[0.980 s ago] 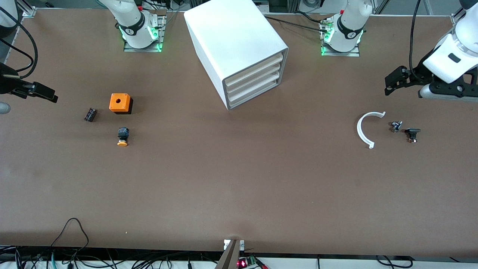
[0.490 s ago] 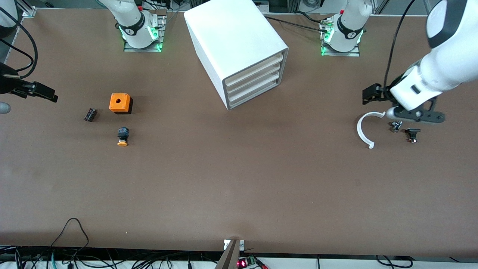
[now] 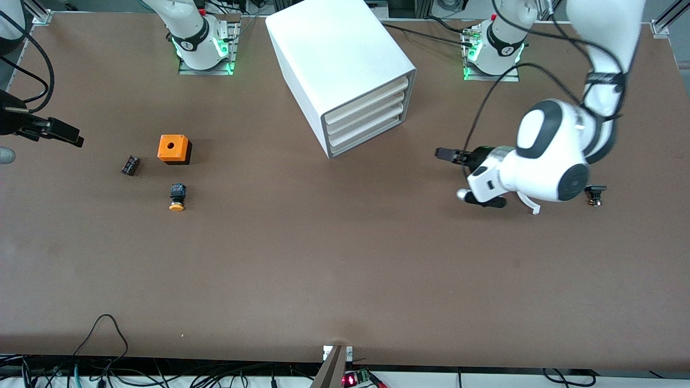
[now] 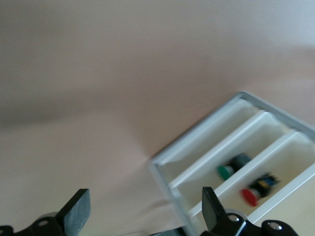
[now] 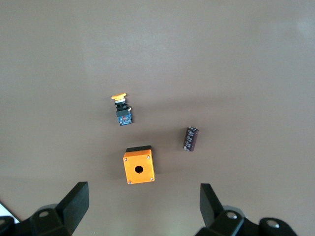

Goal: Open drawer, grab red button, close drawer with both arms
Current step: 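Hook the left gripper onto the lowest drawer front, then pull the drawer open with the left gripper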

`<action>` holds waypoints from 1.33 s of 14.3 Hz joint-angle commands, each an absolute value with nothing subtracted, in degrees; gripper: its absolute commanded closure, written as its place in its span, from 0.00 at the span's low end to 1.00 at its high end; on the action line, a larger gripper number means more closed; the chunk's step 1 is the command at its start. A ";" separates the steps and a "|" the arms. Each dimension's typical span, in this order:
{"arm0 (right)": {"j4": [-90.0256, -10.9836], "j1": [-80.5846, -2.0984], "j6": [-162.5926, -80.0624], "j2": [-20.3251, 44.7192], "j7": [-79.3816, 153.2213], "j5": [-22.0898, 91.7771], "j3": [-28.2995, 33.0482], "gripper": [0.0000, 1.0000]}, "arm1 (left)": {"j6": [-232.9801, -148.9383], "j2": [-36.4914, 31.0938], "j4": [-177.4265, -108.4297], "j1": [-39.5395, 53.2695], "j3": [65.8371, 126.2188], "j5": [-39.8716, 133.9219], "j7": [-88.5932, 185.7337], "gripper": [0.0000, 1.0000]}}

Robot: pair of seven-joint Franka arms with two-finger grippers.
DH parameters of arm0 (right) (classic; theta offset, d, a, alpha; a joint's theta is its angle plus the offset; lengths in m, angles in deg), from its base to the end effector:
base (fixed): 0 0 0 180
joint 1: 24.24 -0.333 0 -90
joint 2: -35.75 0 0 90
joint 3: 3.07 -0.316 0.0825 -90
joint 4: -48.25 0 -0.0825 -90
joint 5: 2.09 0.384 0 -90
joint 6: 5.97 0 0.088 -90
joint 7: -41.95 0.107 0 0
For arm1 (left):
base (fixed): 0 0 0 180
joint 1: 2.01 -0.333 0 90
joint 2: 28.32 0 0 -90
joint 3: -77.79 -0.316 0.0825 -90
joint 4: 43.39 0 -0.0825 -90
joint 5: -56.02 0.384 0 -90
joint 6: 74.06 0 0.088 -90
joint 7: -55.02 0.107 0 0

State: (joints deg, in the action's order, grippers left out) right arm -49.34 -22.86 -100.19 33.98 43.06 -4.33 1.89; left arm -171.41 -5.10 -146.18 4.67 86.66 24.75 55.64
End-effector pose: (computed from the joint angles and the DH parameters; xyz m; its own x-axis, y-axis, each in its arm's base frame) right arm 0.5588 -0.0654 0.5509 0.9880 -0.1266 -0.0887 -0.1231 -0.9915 0.0430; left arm 0.5609 -0.2010 0.3125 0.8499 -0.1968 -0.4889 0.0721 -0.8756 0.4777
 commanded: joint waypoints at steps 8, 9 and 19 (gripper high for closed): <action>-49.83 -22.75 -100.01 34.26 41.16 -3.59 2.55 0.00 | -176.28 -1.60 -161.07 8.63 92.02 0.73 78.58 0.00; -49.83 -22.75 -100.01 34.25 41.16 -3.58 2.55 0.00 | -176.19 -1.60 -161.25 8.71 92.55 0.56 78.49 0.00; -49.83 -22.75 -100.01 34.17 39.67 -3.32 2.90 0.00 | -177.68 -2.04 -164.95 8.54 94.58 -1.29 78.49 1.00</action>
